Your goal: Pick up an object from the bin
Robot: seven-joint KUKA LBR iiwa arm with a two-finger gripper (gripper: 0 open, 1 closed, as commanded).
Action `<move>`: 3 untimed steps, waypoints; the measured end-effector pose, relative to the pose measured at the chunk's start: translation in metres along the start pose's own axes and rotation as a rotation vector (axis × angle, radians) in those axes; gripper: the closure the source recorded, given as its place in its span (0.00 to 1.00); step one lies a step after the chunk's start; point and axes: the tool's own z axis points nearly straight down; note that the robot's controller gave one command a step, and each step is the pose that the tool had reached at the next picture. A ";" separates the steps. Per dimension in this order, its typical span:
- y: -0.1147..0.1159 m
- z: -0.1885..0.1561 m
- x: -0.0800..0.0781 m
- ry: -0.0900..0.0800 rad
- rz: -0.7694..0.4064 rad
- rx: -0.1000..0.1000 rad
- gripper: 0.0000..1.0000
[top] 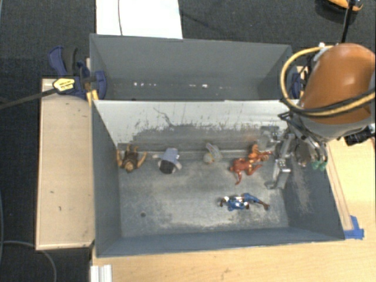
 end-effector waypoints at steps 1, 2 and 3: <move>0.000 -0.005 -0.001 -0.008 -0.002 0.001 0.00; 0.012 0.058 0.016 -0.011 -0.003 0.001 0.00; 0.024 0.076 0.046 -0.002 0.000 0.000 0.00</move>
Offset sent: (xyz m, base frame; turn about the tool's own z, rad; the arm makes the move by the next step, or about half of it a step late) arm -0.0483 0.0321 -0.1630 0.0092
